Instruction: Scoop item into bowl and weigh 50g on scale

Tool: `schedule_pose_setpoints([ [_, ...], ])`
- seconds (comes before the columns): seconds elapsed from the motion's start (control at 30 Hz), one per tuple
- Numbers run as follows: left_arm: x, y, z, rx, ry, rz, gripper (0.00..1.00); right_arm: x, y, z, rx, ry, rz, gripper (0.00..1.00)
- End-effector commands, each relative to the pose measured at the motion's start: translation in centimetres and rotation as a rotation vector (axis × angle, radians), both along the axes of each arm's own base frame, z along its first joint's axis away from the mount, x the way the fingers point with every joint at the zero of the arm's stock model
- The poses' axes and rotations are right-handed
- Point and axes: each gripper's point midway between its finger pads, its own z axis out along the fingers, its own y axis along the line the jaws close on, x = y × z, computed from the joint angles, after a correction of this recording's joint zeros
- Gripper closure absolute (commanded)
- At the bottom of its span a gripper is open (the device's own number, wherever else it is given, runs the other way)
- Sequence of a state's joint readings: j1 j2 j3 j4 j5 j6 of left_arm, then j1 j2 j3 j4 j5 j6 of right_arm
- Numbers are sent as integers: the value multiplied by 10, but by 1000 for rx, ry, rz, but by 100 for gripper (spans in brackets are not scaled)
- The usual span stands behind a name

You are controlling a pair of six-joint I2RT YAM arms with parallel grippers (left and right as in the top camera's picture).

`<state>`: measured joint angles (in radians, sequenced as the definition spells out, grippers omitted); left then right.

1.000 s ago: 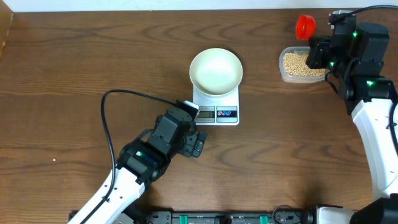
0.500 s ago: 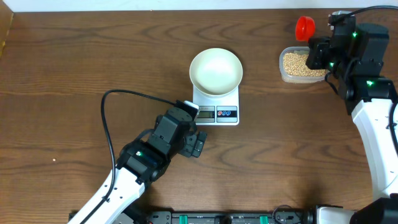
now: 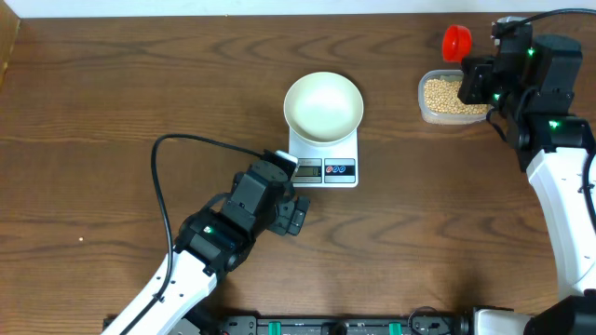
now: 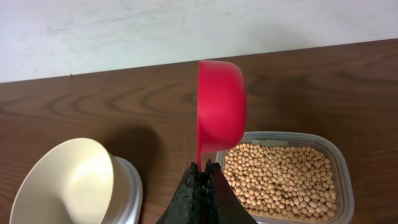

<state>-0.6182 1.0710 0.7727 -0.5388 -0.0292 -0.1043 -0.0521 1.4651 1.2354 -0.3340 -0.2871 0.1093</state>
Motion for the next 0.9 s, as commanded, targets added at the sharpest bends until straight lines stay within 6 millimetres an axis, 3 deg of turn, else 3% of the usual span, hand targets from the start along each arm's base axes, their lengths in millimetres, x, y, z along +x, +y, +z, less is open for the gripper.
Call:
schedule_pose_setpoints([
  [0.0,1,0,2,5,-8,1,6,2,-1,8,-14,-19,3,99],
  [0.87,1,0,2,4,-8,1,5,-4,5,2,-4,11,42,99],
])
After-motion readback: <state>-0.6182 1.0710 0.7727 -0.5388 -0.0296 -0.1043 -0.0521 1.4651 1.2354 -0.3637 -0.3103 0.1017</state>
